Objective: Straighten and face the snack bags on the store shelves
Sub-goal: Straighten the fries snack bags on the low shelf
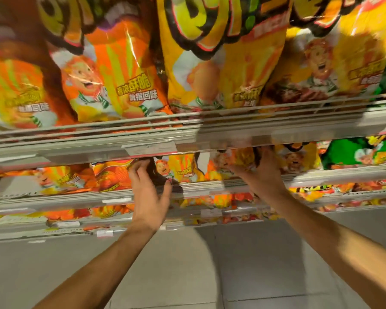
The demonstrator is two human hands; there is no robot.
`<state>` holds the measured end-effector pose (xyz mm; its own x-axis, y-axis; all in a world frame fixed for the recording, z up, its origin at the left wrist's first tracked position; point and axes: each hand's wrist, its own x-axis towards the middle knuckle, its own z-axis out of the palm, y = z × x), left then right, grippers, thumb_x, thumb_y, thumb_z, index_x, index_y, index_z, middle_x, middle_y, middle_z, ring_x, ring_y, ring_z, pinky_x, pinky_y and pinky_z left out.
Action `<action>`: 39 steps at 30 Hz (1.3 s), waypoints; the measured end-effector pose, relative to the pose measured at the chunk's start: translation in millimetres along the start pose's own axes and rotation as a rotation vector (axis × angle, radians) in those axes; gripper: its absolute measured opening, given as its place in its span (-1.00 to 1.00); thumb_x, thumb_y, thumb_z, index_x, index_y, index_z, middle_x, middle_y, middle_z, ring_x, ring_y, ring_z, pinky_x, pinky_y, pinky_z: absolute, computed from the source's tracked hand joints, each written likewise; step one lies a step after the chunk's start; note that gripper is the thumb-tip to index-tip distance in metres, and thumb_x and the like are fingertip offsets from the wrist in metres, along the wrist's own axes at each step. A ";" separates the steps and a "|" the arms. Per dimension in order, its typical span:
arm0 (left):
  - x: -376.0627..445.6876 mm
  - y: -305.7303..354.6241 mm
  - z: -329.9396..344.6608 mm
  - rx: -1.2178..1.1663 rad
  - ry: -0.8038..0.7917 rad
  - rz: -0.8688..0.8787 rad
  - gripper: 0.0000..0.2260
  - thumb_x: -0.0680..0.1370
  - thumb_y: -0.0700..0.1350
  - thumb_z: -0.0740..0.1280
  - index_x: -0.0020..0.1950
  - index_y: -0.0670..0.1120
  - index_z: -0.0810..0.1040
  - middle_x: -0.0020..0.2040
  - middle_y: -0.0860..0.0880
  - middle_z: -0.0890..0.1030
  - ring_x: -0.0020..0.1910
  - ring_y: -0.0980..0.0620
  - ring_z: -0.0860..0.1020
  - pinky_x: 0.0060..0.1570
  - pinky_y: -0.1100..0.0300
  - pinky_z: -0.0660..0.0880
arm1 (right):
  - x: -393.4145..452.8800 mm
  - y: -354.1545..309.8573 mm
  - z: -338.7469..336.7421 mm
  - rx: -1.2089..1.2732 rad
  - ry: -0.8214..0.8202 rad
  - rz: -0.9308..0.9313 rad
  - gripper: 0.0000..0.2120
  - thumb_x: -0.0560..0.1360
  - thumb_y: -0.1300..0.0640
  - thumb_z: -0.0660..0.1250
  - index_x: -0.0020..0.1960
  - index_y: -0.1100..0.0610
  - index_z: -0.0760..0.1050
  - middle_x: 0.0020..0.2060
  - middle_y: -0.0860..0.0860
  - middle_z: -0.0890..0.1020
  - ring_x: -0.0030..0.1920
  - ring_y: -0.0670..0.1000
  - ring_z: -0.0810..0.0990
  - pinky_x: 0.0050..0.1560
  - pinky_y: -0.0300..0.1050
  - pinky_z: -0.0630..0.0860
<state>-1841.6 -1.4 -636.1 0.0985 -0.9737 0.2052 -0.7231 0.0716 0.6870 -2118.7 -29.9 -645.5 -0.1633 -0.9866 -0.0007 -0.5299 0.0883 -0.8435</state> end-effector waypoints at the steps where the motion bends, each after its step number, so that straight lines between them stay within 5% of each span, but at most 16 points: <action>1: 7.5 -2.3 -0.8 -0.040 -0.032 -0.010 -0.46 0.50 -0.20 0.45 0.41 -0.20 0.31 0.30 -0.16 0.38 0.27 -0.09 0.42 0.35 0.15 0.35 | 5.4 -1.8 2.9 0.025 -0.009 0.020 -0.12 0.30 -0.10 0.63 0.46 0.17 0.32 0.31 0.04 0.52 0.30 0.01 0.50 0.36 -0.27 0.41; 2: 14.6 -2.8 -0.4 -0.081 -0.065 -0.025 -0.49 0.51 -0.16 0.46 0.39 -0.17 0.34 0.22 -0.13 0.45 0.18 -0.06 0.48 0.26 0.11 0.43 | 9.7 -3.1 5.2 0.045 -0.020 0.042 -0.07 0.26 -0.14 0.63 0.47 0.15 0.29 0.29 -0.03 0.51 0.26 -0.05 0.47 0.29 -0.46 0.35; 4: 27.2 -2.1 1.1 -0.163 -0.121 -0.078 -0.56 0.51 -0.08 0.48 0.30 -0.10 0.38 0.01 -0.07 0.53 -0.08 0.01 0.56 -0.03 0.25 0.51 | 16.8 -3.3 7.9 0.075 -0.069 0.117 0.04 0.13 -0.27 0.58 0.47 0.12 0.28 0.24 -0.09 0.52 0.23 -0.10 0.47 0.25 -0.47 0.33; 7: 46.0 -4.1 6.8 -0.315 -0.235 -0.266 -0.56 0.47 -0.04 0.52 0.22 -0.13 0.41 -0.13 -0.07 0.58 -0.24 0.06 0.61 -0.32 0.41 0.48 | 28.4 1.9 9.0 0.090 -0.134 0.178 -0.12 0.07 -0.30 0.60 0.29 -0.05 0.40 0.09 -0.20 0.57 0.09 -0.21 0.52 0.06 -0.60 0.34; 12: 66.9 -17.9 15.7 -0.325 -0.406 -0.356 -0.35 0.39 0.02 0.58 0.31 -0.29 0.44 0.01 -0.20 0.62 -0.03 0.00 0.66 -0.12 0.26 0.55 | 39.0 5.0 10.7 0.010 -0.226 0.224 -0.08 0.21 -0.23 0.65 0.44 0.04 0.37 0.31 -0.03 0.55 0.33 -0.01 0.49 0.31 -0.15 0.38; 14: 70.9 -18.5 16.5 -0.323 -0.440 -0.398 -0.39 0.31 0.09 0.60 0.25 -0.13 0.52 0.06 -0.09 0.66 0.06 -0.07 0.64 0.03 0.14 0.55 | 40.7 4.1 9.8 0.004 -0.221 0.244 -0.09 0.20 -0.23 0.65 0.43 0.03 0.39 0.30 -0.04 0.55 0.32 -0.01 0.48 0.26 -0.16 0.38; 18: 74.5 -15.8 14.8 -0.352 -0.445 -0.447 -0.54 0.22 0.13 0.63 -0.02 0.13 0.48 -0.07 0.15 0.63 -0.08 0.23 0.55 -0.21 0.37 0.40 | 39.8 -0.5 8.3 0.016 -0.227 0.262 -0.20 0.21 -0.24 0.65 0.35 -0.02 0.48 0.19 -0.09 0.59 0.24 -0.05 0.51 0.08 -0.28 0.40; 24: 72.2 -10.1 7.2 -0.389 -0.406 -0.491 -0.51 0.13 0.14 0.65 -0.06 0.05 0.57 -0.10 0.10 0.67 -0.06 0.17 0.55 -0.14 0.29 0.40 | 33.4 -6.9 5.2 0.088 -0.185 0.247 -0.29 0.21 -0.20 0.67 0.27 0.00 0.55 0.15 -0.07 0.64 0.22 -0.04 0.56 0.19 -0.21 0.49; 32: 76.8 -6.3 -12.6 -0.368 -0.416 -0.637 -0.30 -0.12 0.33 0.63 -0.21 -0.12 0.67 -0.12 0.07 0.62 -0.08 0.07 0.54 0.00 0.08 0.48 | 24.4 -24.3 -9.0 0.133 -0.150 0.238 -0.61 0.26 -0.12 0.67 -0.10 -0.15 0.50 -0.11 -0.30 0.53 -0.09 -0.36 0.43 -0.32 -0.66 0.33; 34: 78.3 -6.8 -17.4 -0.385 -0.413 -0.645 -0.26 -0.17 0.34 0.65 -0.20 -0.12 0.68 -0.11 0.00 0.66 -0.03 -0.02 0.60 0.06 0.00 0.55 | 20.3 -30.8 -13.8 0.140 -0.143 0.240 -0.62 0.25 -0.16 0.66 -0.12 -0.13 0.51 -0.13 -0.28 0.54 -0.11 -0.34 0.44 -0.30 -0.56 0.40; 36: 78.1 -8.3 -20.4 -0.381 -0.438 -0.648 -0.30 -0.12 0.35 0.66 -0.21 -0.10 0.71 -0.07 -0.04 0.68 0.02 -0.07 0.62 0.19 -0.10 0.54 | 16.0 -32.9 -18.8 0.126 -0.148 0.212 -0.53 0.23 -0.18 0.65 0.03 -0.05 0.59 -0.04 -0.19 0.63 0.00 -0.23 0.55 -0.05 -0.42 0.47; 39: 73.1 -2.4 -24.1 -0.359 -0.436 -0.632 -0.50 -0.13 0.39 0.63 -0.48 0.05 0.67 -0.22 -0.01 0.69 -0.14 0.00 0.59 0.05 -0.02 0.54 | 1.8 -33.5 -27.4 0.120 -0.172 0.204 -0.44 0.23 -0.13 0.68 0.16 -0.02 0.62 0.05 -0.14 0.69 0.10 -0.17 0.61 0.07 -0.31 0.51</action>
<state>-1816.2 -67.5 -606.0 0.0858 -0.8445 -0.5286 -0.3528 -0.5219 0.7766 -2124.1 -30.9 -602.4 -0.1077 -0.9598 -0.2592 -0.3969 0.2805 -0.8740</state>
